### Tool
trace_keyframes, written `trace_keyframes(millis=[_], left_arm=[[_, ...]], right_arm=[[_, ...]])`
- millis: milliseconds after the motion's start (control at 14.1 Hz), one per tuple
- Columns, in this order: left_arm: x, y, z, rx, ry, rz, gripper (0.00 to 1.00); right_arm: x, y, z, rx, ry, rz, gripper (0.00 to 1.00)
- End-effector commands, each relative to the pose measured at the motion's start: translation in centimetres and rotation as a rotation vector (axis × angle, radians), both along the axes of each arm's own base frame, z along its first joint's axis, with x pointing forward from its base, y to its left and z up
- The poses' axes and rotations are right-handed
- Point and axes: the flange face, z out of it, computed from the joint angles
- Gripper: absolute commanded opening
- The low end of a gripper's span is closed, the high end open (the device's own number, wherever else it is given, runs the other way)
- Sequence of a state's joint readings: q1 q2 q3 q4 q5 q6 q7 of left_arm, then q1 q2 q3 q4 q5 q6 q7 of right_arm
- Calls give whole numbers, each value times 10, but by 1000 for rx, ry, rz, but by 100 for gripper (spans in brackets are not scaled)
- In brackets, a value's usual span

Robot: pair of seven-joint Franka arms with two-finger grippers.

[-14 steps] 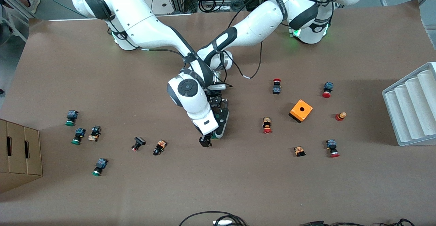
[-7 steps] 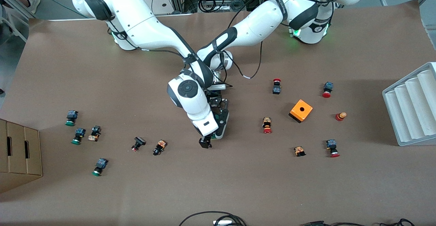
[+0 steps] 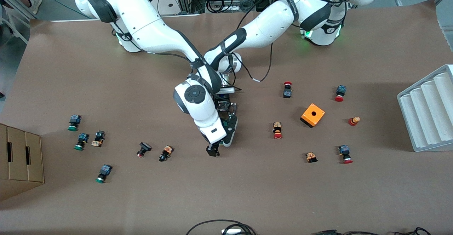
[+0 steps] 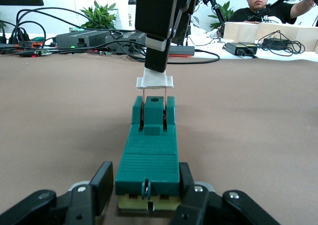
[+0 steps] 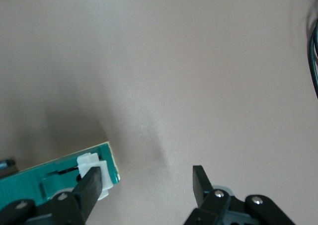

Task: Close load switch with both arms
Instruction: 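Press the handle blades down into the contacts with the right gripper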

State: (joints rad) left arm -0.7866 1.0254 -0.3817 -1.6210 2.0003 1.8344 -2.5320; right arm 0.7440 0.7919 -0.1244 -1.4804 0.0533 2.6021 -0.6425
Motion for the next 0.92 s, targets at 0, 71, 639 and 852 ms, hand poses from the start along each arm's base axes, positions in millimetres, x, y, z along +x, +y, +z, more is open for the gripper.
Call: trace_keyframes(millis=[0,71,639,852], left_arm=[[3,-3,0,-12,-33,4,61],[3,-3,0,-12,-33,4,61],[3,-3,0,-12,-33,4,61],[3,-3,0,-12,-33,4,61]], right_arm=[[10,3,-3,10,-28,-7,82],[10,4,-5,8,-27,-7,82],[18,2,-7,7,-41,-14,82],[18,2,-10,4,-39,-13,82]])
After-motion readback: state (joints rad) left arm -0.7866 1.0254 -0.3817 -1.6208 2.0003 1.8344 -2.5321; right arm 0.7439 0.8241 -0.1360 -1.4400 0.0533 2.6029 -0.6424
